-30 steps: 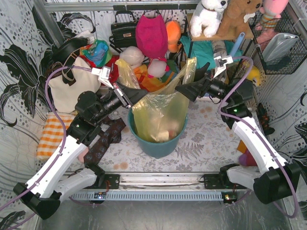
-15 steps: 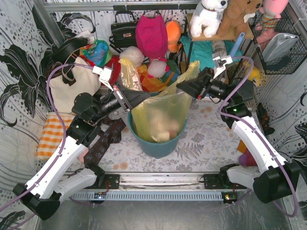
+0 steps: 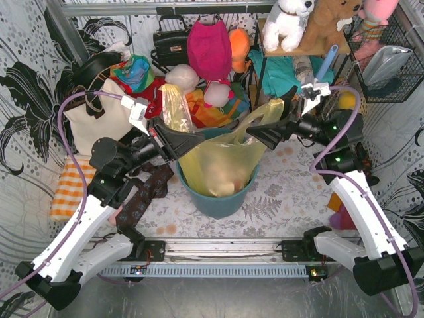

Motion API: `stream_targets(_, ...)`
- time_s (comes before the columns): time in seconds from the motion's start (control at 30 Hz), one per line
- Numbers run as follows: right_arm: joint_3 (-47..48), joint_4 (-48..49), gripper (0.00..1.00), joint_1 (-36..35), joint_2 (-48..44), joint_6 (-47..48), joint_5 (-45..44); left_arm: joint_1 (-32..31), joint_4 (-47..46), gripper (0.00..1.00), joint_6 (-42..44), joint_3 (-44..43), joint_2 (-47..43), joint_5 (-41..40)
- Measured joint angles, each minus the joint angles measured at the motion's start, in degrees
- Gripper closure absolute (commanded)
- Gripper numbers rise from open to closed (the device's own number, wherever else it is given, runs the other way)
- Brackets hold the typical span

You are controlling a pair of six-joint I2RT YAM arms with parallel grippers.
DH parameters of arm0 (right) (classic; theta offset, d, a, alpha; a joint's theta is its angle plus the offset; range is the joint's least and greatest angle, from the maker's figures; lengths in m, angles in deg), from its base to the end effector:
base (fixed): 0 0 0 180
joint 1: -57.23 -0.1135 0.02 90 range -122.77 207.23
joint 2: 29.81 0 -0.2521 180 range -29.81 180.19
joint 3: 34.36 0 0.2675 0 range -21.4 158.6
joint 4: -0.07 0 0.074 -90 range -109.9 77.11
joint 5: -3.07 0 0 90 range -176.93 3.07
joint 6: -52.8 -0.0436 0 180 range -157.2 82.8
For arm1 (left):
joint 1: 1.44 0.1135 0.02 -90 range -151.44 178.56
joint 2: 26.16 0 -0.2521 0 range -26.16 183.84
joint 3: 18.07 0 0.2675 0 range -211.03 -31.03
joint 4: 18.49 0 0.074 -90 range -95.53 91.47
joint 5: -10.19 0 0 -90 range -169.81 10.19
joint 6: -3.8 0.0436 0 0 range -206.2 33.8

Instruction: Tie the trash bag

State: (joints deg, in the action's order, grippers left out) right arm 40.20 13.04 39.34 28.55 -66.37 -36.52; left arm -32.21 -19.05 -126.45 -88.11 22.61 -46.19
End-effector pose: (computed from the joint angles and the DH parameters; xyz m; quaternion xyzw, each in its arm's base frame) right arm 0.2119 0.1037 0.4524 -0.3205 0.4919 0.5092 0.6293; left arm 0.1642 -0.1259 0.4412 0.1944 0.5544 -0.5924 0.5512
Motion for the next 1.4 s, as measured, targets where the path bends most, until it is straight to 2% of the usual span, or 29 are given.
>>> stream_targets(0.4,0.33,8.28,0.06,0.9,8.63,-0.72,13.22,0.0,-3.67,1.0,-0.48,1.09,0.57,3.15)
stream_targets(0.53,0.22,17.25,0.07,0.96,9.94,-4.66,17.33,0.0,-4.55,1.0,-0.92,1.09,0.79,3.87)
stream_targets(0.8,0.92,38.82,0.1,1.81,15.56,-18.49,22.53,0.0,-6.25,1.0,-1.51,1.31,1.11,5.05)
stream_targets(1.07,5.09,58.75,0.43,1.9,22.25,-38.23,23.87,0.0,-7.34,1.0,-1.55,1.42,1.14,5.64)
stream_targets(1.3,4.96,63.06,0.63,1.9,21.33,-45.03,23.74,0.0,-8.02,1.0,-1.53,1.53,1.92,6.47)
stream_targets(1.4,3.8,61.05,0.78,1.9,19.34,-44.83,23.1,0.0,-7.87,1.0,-1.2,1.53,2.69,6.71)
